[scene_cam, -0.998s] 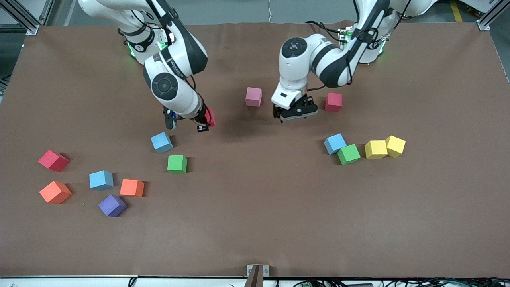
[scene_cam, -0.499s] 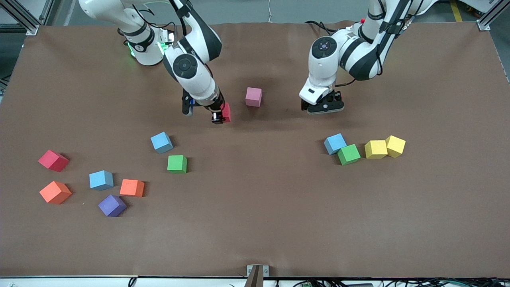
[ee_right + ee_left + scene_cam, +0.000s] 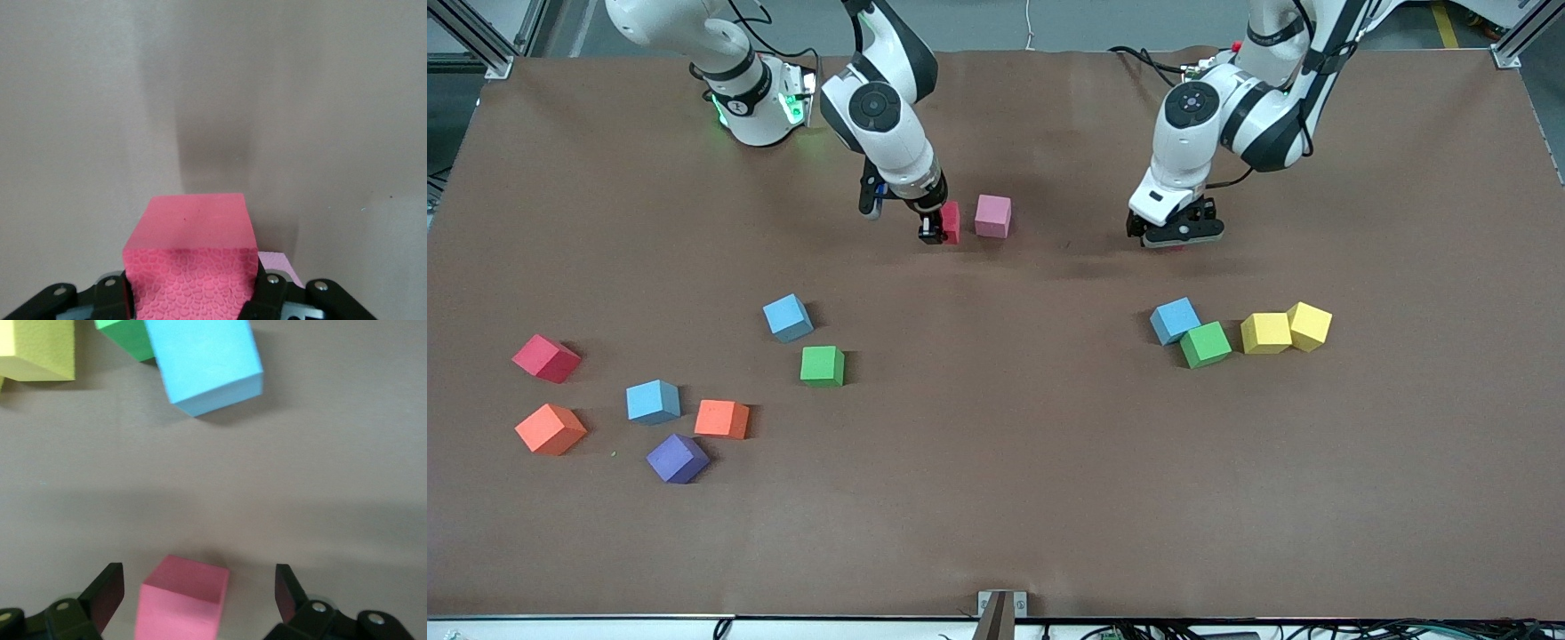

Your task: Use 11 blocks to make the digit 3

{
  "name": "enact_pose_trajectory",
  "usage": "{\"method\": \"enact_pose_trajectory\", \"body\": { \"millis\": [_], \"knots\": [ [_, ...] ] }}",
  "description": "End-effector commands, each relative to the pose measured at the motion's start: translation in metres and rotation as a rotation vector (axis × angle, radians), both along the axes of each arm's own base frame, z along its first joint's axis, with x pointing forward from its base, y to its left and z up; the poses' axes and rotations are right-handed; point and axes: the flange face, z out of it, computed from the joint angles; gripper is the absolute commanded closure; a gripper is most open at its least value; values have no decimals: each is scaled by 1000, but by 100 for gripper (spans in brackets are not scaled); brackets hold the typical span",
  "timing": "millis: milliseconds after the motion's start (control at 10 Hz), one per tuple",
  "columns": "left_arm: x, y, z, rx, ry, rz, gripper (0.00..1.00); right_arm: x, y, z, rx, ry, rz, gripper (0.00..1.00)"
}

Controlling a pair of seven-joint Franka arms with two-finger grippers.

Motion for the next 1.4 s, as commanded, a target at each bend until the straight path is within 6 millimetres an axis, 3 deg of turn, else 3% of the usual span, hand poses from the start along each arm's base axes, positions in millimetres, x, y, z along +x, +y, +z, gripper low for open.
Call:
{"method": "enact_pose_trajectory", "body": {
  "millis": [0,300,599,699,899,1098,1298],
  "knots": [
    [-7,14,-4,-11,-2,-19,0,-7,-6,4,18,-6,-40,100],
    [-14,12,-27,-47,1,-33,0,-16,3,-11,22,-20,-54,99],
    [-36,20,-55,-70,27,-85,0,-22,6,-21,6,-5,-65,99],
    [-37,20,-60,-67,37,-79,9,-26,9,-23,4,-1,-88,99],
    [-37,20,-59,-67,35,-82,56,-33,15,-32,5,-7,-88,99],
    [-34,20,-58,-67,34,-79,76,-36,18,-40,10,-17,-89,98],
    [-11,19,-43,-93,-14,2,82,-39,20,-45,2,-12,-82,98]
  ]
}}
